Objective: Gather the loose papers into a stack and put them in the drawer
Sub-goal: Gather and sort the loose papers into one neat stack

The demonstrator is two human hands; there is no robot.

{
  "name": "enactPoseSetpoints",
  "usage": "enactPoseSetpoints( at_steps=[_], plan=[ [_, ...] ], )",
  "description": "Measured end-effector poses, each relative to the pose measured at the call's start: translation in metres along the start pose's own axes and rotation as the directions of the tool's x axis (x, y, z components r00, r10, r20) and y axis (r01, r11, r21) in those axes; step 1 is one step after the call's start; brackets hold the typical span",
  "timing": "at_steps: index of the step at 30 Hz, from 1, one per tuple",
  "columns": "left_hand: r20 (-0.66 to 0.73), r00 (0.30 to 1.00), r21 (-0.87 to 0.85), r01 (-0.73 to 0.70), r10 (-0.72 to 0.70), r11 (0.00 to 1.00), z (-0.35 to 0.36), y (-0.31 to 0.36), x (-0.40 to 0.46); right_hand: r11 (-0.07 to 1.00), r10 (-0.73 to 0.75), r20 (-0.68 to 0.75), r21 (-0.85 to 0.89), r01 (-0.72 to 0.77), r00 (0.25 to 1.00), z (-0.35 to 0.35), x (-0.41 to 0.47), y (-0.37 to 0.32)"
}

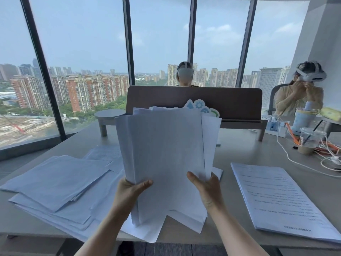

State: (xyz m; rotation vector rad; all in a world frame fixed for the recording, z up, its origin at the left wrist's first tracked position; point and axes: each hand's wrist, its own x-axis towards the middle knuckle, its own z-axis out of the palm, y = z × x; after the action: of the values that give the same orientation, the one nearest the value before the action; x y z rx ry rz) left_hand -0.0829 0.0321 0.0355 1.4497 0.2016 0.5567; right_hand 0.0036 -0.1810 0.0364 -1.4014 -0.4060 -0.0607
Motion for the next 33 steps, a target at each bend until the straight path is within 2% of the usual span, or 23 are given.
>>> enactPoseSetpoints(
  at_steps=[4,9,16,19,25,29,33],
  plan=[
    [0.051,0.999,0.019,-0.012,0.011,1.0,0.007,0.001,0.001,1.0,0.018,-0.011,-0.026,-0.018,1.0,0.0,0.002,0.0],
    [0.012,1.0,0.016,-0.013,0.012,1.0,0.008,-0.006,0.002,0.997,0.076,0.082,-0.036,-0.073,0.994,-0.007,0.001,-0.001],
    [-0.04,0.999,0.024,-0.012,0.013,1.0,0.029,-0.007,0.004,0.983,-0.019,-0.116,-0.183,-0.003,0.993,-0.016,-0.002,-0.014],
    [0.017,1.0,0.05,-0.006,0.005,0.999,0.053,-0.001,0.014,0.965,-0.029,-0.18,-0.262,-0.019,0.983,-0.04,0.006,-0.027],
    [0.23,0.972,0.073,0.024,-0.04,0.997,0.126,0.003,0.026,0.909,-0.022,-0.309,-0.401,-0.109,0.951,-0.111,0.024,-0.048],
    [0.284,0.955,0.101,0.064,-0.09,0.993,0.173,-0.011,0.027,0.852,0.038,-0.393,-0.467,-0.235,0.919,-0.162,0.031,-0.045],
    [0.323,0.929,0.124,0.146,-0.179,0.982,0.219,-0.027,0.02,0.791,0.049,-0.413,-0.539,-0.288,0.909,-0.208,0.034,-0.046]
  ],
)
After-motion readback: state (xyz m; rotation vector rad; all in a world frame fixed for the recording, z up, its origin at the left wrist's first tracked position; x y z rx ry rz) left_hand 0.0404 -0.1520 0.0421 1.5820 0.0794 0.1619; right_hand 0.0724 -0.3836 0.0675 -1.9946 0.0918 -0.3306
